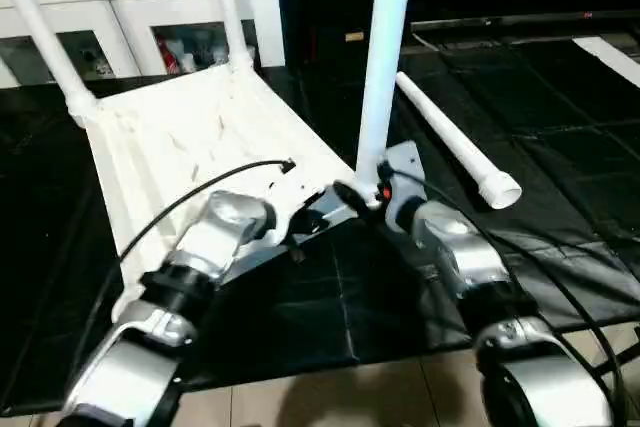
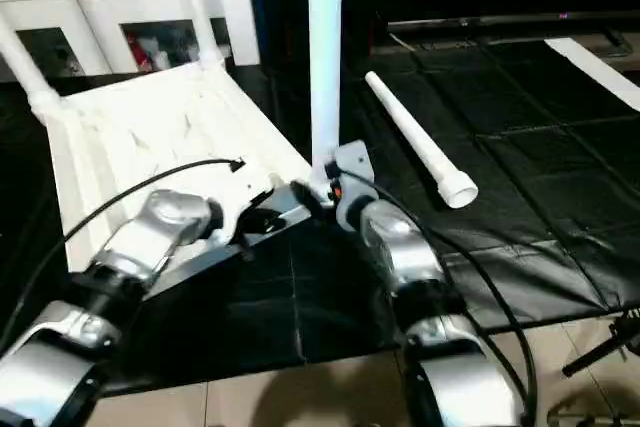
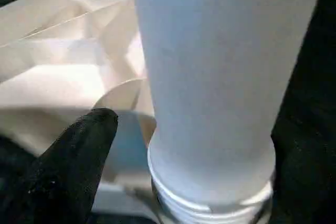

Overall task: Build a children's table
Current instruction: Rotate leg to tighten

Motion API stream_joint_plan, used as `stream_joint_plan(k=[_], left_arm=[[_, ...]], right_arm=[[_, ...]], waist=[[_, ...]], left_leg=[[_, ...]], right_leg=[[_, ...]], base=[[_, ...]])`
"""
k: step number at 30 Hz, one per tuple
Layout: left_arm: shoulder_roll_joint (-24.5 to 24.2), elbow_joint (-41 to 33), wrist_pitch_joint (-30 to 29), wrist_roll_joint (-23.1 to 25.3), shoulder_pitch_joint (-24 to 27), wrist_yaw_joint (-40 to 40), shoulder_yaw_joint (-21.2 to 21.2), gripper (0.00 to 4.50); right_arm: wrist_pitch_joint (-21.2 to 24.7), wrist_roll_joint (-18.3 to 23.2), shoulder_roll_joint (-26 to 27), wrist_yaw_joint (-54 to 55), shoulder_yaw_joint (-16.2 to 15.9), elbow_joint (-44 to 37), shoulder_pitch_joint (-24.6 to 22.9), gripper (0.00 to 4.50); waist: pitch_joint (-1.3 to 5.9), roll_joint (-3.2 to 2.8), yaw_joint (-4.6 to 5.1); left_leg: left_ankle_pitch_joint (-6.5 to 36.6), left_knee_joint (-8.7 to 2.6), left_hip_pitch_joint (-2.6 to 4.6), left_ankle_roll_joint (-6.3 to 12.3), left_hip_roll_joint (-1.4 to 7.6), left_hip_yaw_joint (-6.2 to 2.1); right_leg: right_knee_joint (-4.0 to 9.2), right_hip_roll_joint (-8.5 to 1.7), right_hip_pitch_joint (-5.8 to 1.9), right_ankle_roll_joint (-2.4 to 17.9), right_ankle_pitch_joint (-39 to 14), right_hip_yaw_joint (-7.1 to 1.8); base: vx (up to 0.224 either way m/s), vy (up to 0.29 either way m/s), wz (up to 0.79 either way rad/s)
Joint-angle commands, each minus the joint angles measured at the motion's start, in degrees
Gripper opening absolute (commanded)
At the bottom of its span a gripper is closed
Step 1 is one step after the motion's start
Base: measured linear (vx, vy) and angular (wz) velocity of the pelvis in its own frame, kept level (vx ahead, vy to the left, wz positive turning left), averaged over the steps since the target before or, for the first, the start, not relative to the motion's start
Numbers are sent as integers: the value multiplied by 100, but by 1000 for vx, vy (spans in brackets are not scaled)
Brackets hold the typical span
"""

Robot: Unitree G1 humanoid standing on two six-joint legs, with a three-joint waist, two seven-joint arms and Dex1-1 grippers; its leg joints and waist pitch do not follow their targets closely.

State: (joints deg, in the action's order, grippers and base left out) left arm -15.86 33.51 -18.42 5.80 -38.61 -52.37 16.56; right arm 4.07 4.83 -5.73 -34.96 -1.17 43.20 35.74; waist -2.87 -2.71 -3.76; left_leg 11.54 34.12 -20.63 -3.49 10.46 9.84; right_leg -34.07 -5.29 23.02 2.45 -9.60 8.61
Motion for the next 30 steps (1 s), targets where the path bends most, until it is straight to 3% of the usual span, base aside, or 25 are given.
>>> stream_joint_plan(k=[1,5,12,18,27,30], left_arm=[[-234,-126,454,39,18,-498,243,0],[-368,-125,561,16,42,-773,310,0],[-835,-85,1448,-87,92,-1985,588,0],[-998,-6,1882,-112,95,-2628,806,0],[-985,50,2124,-97,76,-2949,919,0],[-978,116,2192,-92,47,-2953,917,0]], right_arm=[[-5,138,-257,-842,-268,-275,-183,446],[-16,155,-505,-1199,-310,-388,-250,446],[-11,366,-1412,-2885,-453,-804,-423,446],[90,482,-1808,-3859,-669,-989,-360,446],[60,332,-1793,-4306,-1009,-907,-212,446],[62,319,-1754,-4392,-1096,-898,-198,420]], waist=[[417,35,-65],[423,50,-154],[436,40,-297],[435,48,-389],[445,62,-448],[446,69,-445]], left_leg=[[708,-351,-18,581,304,-112],[641,-345,4,570,316,-97],[586,-332,11,614,352,-91],[682,-320,13,598,347,-81],[660,-326,11,521,363,-92],[628,-321,1,525,356,-94]], right_leg=[[396,-468,-392,956,-1215,-414],[375,-468,-377,1021,-1144,-422],[321,-464,-352,1079,-907,-432],[355,-468,-348,1010,-1153,-429],[342,-476,-342,1010,-1182,-427],[341,-473,-346,974,-1206,-423]], base=[[0,0,0],[0,0,0],[0,0,0],[0,0,0],[0,0,0],[0,0,0]])
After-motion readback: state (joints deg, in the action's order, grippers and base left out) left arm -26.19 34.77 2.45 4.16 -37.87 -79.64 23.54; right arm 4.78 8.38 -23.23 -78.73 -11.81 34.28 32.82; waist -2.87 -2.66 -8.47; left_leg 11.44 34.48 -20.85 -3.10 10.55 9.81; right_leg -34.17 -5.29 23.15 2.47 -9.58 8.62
